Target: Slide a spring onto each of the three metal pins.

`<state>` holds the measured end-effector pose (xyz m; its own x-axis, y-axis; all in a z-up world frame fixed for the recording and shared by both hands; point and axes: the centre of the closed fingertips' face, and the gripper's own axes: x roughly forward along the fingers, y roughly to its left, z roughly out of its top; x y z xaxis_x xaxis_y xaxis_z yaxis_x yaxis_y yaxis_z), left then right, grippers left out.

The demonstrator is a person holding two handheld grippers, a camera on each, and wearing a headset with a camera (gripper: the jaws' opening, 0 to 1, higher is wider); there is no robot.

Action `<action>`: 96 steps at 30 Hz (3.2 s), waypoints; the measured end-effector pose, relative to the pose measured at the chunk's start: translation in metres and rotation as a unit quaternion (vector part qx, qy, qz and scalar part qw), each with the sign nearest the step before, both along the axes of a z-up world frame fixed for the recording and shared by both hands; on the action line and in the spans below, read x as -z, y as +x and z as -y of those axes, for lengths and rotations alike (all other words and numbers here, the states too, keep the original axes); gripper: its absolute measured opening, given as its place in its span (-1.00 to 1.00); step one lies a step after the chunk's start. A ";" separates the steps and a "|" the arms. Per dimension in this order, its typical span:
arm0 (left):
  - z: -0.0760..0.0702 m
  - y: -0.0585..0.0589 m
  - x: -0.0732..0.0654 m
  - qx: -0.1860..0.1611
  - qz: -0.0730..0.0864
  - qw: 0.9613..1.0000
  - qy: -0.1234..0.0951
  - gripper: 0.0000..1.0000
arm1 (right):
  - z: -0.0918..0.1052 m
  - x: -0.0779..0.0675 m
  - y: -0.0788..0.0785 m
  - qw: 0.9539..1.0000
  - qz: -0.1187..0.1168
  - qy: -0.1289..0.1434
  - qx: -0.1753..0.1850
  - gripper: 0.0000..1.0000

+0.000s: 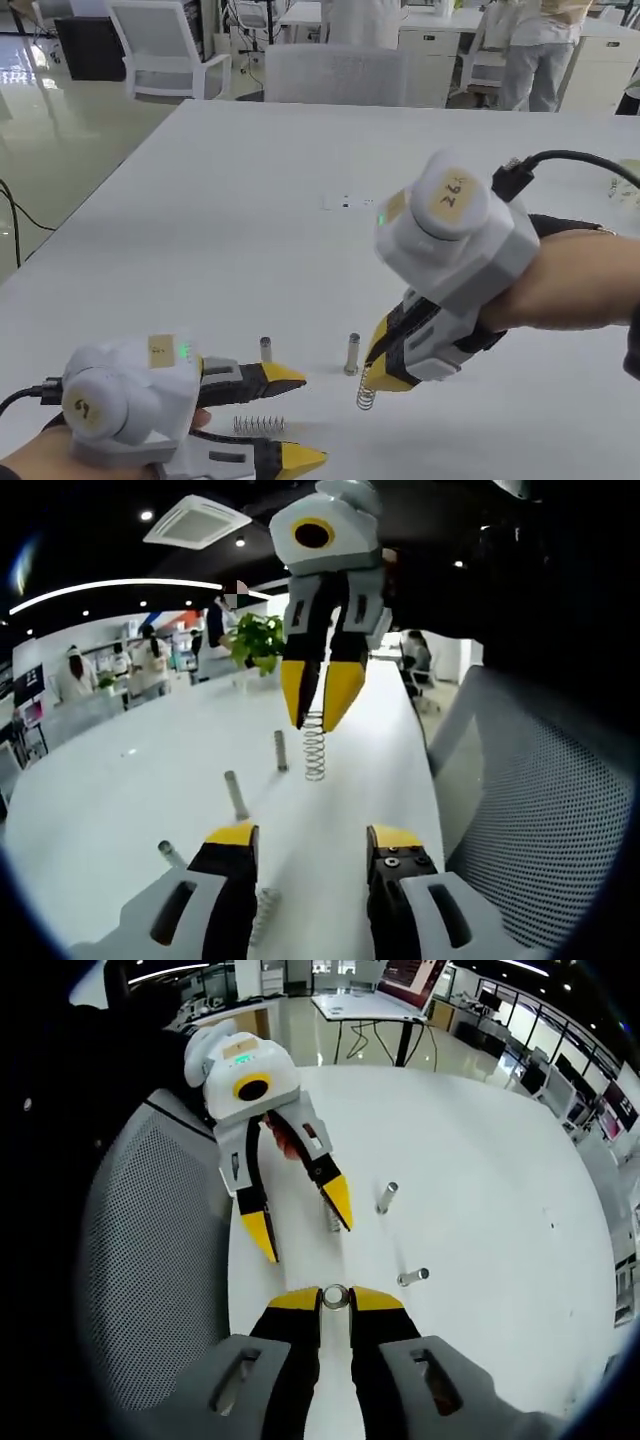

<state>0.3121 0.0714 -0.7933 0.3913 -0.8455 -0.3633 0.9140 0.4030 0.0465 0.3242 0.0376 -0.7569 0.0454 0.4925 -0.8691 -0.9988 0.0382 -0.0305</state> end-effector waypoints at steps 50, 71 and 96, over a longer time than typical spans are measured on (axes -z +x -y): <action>-0.059 0.016 0.004 -0.129 -0.001 0.991 -0.030 0.36 | -0.006 -0.003 0.072 0.997 0.058 0.010 0.056 -0.85; -0.064 0.016 0.004 -0.137 -0.002 0.990 -0.026 0.42 | -0.010 0.012 0.078 0.997 0.050 0.002 0.056 -0.84; -0.064 0.015 0.006 -0.134 -0.002 0.991 -0.018 0.38 | -0.012 0.047 0.084 0.997 0.030 -0.010 0.073 -0.84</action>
